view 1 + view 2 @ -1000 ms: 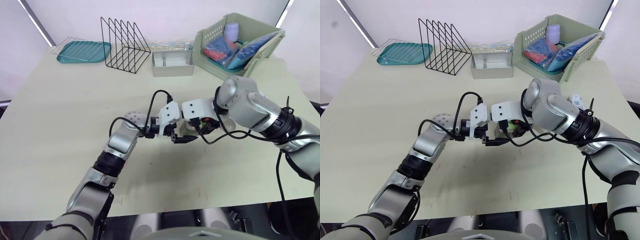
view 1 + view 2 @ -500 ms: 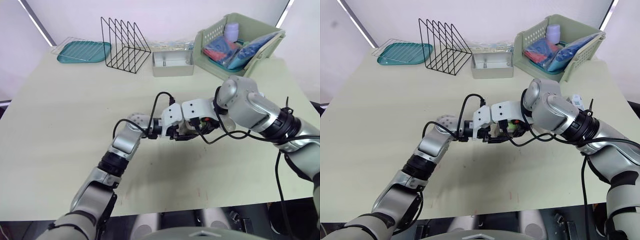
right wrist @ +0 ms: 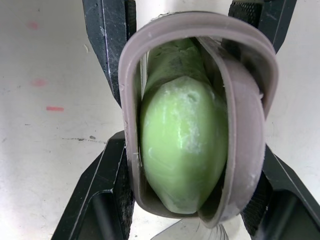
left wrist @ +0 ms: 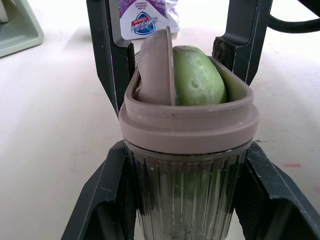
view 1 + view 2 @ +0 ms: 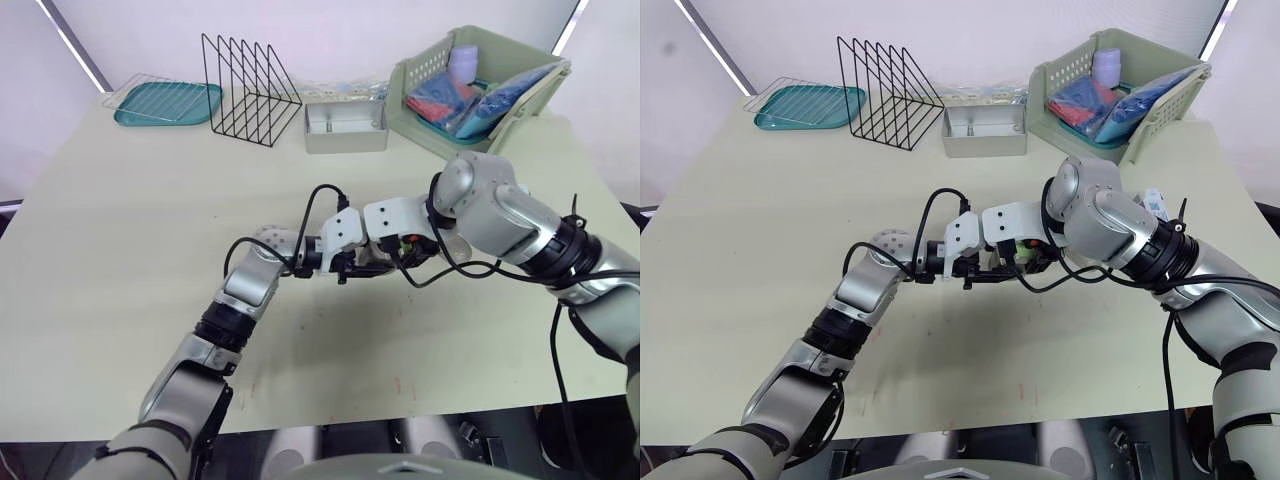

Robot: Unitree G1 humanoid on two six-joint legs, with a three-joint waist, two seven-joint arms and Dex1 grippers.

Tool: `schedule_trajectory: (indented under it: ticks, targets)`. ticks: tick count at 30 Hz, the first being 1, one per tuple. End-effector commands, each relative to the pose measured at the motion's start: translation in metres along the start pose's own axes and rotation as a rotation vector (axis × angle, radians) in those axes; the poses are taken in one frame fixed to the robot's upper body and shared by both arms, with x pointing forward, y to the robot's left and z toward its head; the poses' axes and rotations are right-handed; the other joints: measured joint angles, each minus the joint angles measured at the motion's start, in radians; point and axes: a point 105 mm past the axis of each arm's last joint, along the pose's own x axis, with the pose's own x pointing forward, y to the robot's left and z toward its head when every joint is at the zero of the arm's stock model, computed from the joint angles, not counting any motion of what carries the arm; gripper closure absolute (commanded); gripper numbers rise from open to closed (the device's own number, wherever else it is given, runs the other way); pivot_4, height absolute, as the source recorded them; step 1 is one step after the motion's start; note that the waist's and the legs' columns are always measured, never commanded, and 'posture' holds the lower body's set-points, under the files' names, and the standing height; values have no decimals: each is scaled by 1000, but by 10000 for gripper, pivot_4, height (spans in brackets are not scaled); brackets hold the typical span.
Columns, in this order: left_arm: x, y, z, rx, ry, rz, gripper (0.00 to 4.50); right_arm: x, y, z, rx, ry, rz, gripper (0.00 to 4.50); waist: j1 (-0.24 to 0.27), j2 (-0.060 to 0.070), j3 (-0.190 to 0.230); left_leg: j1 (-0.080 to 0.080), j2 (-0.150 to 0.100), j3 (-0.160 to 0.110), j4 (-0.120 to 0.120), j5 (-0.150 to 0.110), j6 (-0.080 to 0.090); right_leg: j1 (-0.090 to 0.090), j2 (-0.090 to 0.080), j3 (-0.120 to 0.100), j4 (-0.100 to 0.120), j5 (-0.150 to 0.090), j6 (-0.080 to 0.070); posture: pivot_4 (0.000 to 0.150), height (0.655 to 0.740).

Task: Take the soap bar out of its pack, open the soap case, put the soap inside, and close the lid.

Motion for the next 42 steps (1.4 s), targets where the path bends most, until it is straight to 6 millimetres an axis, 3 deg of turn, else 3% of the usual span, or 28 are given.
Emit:
schedule_trajectory:
  ticks: [1,5,10,17,24,35,42]
  targets:
    - [-1,1,15,46,-62,5,24676,2,0,5,-8,-30,-10,14331,0,0,0,0,0,0,0,0,0,0,0,0,0,0,0,1500,7400]
    - [-8,-1,11,49,-58,-6,24676,1,-5,5,-8,-55,-37,1414,0,0,0,-2,0,0,0,2,-3,-1,0,0,0,0,0,1500,7400]
    - [-21,-5,6,41,-70,-39,24676,-4,-8,-4,12,-141,-43,1414,2,0,0,-2,0,0,0,2,-3,-1,0,0,0,0,0,1500,7400]
    - [-33,-15,-2,-7,-134,-64,24676,-6,2,-16,35,-369,-33,1414,3,0,0,-3,-1,0,0,2,-3,-1,-1,0,-1,0,0,1500,7400]
    - [-39,-21,-5,-93,-267,10,24676,-5,28,-18,112,-624,-38,1414,4,0,0,-3,0,-1,1,1,-2,-1,-1,0,-1,0,0,1500,7400]
    - [-40,-27,-11,-47,-311,58,24676,-17,34,-30,289,-889,-299,1414,7,0,0,-2,0,0,1,0,0,0,-1,0,0,0,0,1500,7400]
    - [-43,-28,-8,-25,-310,52,24676,-48,49,-81,503,-945,-524,1414,13,0,0,-2,-1,2,1,0,1,1,-1,0,-1,0,0,1500,7400]
